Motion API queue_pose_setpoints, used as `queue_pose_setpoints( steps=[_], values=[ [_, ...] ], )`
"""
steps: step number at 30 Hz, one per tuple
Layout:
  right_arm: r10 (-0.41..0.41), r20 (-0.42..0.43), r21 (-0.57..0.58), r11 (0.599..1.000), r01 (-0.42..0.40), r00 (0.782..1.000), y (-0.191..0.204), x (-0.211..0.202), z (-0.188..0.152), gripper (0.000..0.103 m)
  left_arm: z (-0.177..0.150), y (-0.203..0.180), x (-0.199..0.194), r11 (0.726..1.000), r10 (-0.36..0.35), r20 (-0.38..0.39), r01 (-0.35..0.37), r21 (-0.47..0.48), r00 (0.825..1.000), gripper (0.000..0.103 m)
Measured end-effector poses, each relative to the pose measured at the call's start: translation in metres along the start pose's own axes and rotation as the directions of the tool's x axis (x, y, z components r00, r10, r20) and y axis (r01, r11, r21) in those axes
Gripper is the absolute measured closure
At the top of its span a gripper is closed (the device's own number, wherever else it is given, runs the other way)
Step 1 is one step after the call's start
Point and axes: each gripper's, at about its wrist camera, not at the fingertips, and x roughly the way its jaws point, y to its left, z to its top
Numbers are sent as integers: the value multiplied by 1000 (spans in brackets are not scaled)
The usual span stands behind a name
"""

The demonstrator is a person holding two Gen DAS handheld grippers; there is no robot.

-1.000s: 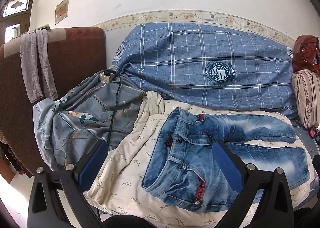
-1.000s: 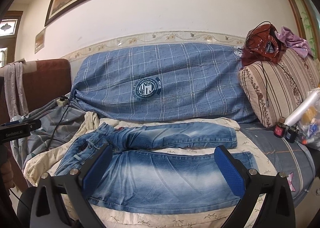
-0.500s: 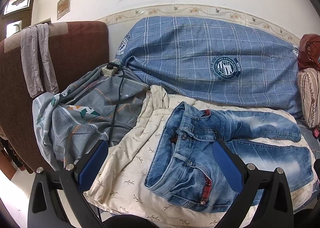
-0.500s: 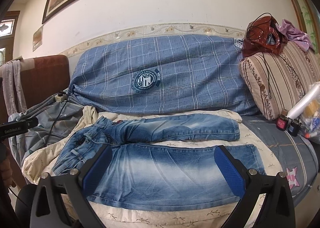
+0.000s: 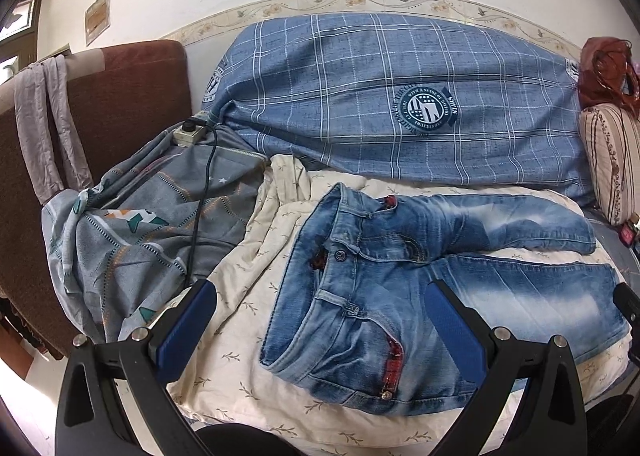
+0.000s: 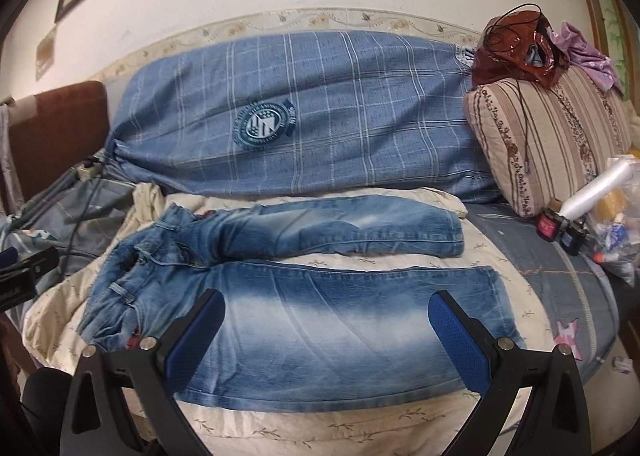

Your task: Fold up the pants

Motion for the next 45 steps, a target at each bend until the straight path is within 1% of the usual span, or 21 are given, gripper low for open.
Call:
queue_pose_setpoints(
  steps=[1,3,8,12,19,27,36,41,45],
  values=[
    [-18,-9,-6,1000,18,1000,1,0,2,0,0,-1,0,1000,1,-1,-1,2,1000,0],
    [-29,-13,-9,1000,29,999,1,-1,4,0,0,-2,0,1000,0,-6,0,5,1000,0],
    [-76,-6,-30,997,76,997,2,-8,9,0,0,-4,-2,1000,-1,-7,1,9,1000,0],
    [-89,-2,-33,995,89,996,2,-13,13,0,0,-6,-5,1000,-3,2,3,16,1000,0],
    [-41,24,-16,999,42,999,3,-22,15,0,0,-4,-7,1000,1,6,-1,10,1000,0],
    [-51,17,-48,997,52,999,16,-19,16,0,0,2,-4,1000,8,-6,-8,-4,1000,0],
    [-55,13,-61,997,56,998,21,-16,17,0,-2,3,0,1000,12,-14,-12,0,1000,0],
    [-26,-9,-44,999,26,1000,13,-10,18,0,1,6,13,1000,-5,-53,4,-3,999,0],
    [-28,-34,5,1000,28,999,-13,8,23,0,8,17,41,1000,15,-105,-18,-23,994,0]
  ],
)
